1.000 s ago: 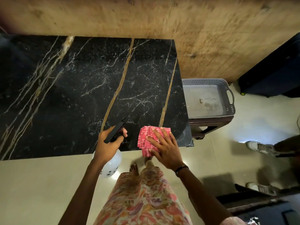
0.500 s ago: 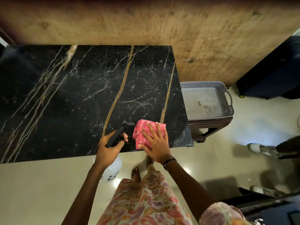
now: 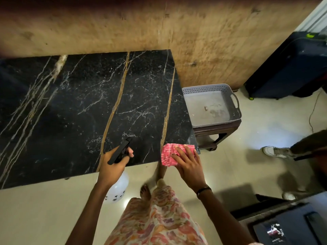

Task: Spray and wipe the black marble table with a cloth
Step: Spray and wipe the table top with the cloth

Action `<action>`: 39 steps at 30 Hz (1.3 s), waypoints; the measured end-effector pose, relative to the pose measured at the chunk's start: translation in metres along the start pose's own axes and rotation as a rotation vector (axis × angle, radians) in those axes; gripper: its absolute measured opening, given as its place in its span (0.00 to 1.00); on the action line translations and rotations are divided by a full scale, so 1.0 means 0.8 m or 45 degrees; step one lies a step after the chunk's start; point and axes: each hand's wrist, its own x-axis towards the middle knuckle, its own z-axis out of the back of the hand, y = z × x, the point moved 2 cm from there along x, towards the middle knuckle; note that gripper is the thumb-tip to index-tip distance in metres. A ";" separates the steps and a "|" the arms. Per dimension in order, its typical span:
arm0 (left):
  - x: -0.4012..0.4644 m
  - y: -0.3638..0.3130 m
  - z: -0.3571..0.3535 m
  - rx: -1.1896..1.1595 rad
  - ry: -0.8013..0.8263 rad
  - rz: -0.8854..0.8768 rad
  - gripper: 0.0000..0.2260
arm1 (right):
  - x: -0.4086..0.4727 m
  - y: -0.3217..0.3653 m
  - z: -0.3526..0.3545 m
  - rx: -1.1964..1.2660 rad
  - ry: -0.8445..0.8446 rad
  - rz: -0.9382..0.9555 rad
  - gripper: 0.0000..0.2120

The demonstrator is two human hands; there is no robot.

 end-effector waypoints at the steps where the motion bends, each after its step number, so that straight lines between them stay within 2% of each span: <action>1: 0.000 0.000 -0.002 0.009 0.005 0.004 0.15 | -0.006 -0.006 0.002 0.016 0.005 -0.055 0.20; 6: 0.005 -0.009 -0.023 0.052 0.076 -0.002 0.14 | -0.008 0.004 -0.003 0.065 0.148 -0.251 0.29; 11: 0.020 -0.024 -0.042 0.112 0.162 -0.021 0.11 | 0.025 0.014 -0.010 0.092 0.095 -0.582 0.33; 19: 0.036 -0.045 -0.039 0.136 0.173 -0.055 0.10 | 0.087 -0.008 -0.007 0.078 0.057 -1.020 0.34; 23: 0.041 -0.049 -0.031 0.137 0.157 -0.066 0.10 | 0.097 -0.028 -0.002 0.094 0.078 -0.976 0.34; 29: 0.052 -0.050 -0.024 0.136 0.141 -0.026 0.09 | 0.033 -0.006 -0.009 0.034 -0.030 -0.837 0.31; 33: 0.063 -0.056 -0.028 0.131 0.136 -0.020 0.09 | 0.055 -0.021 -0.003 0.107 -0.009 -0.978 0.31; 37: 0.076 -0.062 -0.032 0.167 0.138 -0.055 0.09 | 0.083 -0.045 0.008 0.396 0.047 -1.241 0.31; 39: 0.080 -0.064 -0.034 0.179 0.139 -0.056 0.09 | 0.084 -0.051 0.007 0.421 0.041 -1.250 0.31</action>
